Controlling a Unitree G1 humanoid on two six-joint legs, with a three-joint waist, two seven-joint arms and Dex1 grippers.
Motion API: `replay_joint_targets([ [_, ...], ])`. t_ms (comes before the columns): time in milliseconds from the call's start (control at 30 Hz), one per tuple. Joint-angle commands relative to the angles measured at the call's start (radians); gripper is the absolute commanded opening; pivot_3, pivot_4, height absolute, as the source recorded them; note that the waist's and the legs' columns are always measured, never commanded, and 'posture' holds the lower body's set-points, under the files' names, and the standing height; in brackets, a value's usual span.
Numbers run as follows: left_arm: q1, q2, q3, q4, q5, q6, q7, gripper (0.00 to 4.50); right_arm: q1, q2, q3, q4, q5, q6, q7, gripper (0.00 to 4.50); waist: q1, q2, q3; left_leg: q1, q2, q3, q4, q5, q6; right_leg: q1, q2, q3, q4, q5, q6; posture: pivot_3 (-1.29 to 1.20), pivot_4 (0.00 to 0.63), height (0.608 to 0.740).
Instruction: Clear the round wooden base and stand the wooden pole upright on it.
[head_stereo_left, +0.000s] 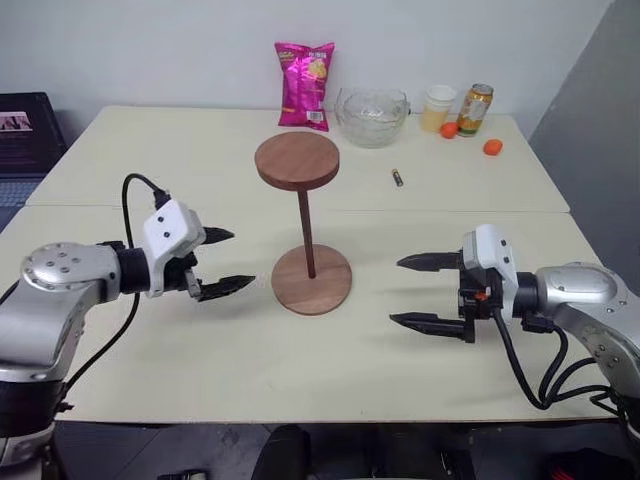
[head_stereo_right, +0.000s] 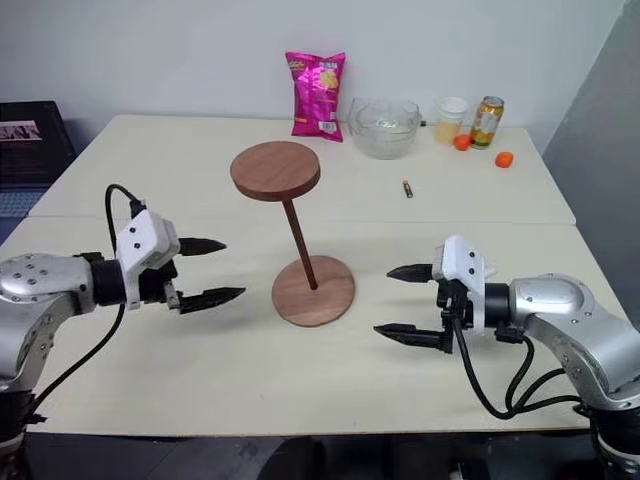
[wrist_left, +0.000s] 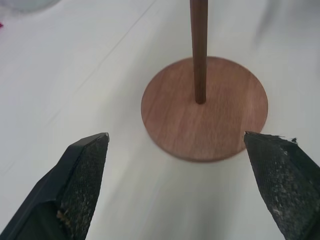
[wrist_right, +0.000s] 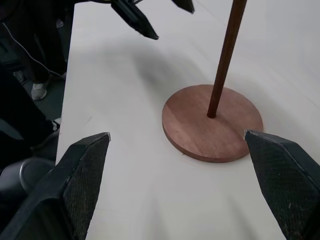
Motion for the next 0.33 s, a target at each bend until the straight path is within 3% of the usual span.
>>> replay_joint_targets([
  [33, 0.023, 0.036, 0.091, -0.004, -0.009, -0.013, -0.002, 4.47, -0.016, -0.018, -0.042, 0.037, -0.026, -0.062, 0.037, 4.50, 0.000, 0.000, 0.000, 0.000, 0.000, 0.000, 0.000, 0.000, 0.000, 0.000, 0.000, 0.000, 0.000, 0.000, 0.000, 0.00, 0.150, 0.740],
  [333, 0.114, 0.003, 0.186, -0.005, -0.032, 0.006, 0.048, 4.47, -0.044, -0.035, -0.040, 0.117, -0.071, -0.139, 0.098, 4.50, 0.000, 0.001, 0.001, 0.000, 0.000, 0.000, 0.000, 0.000, 0.000, 0.000, 0.000, 0.000, 0.000, 0.000, 0.000, 0.00, 0.150, 0.740],
])
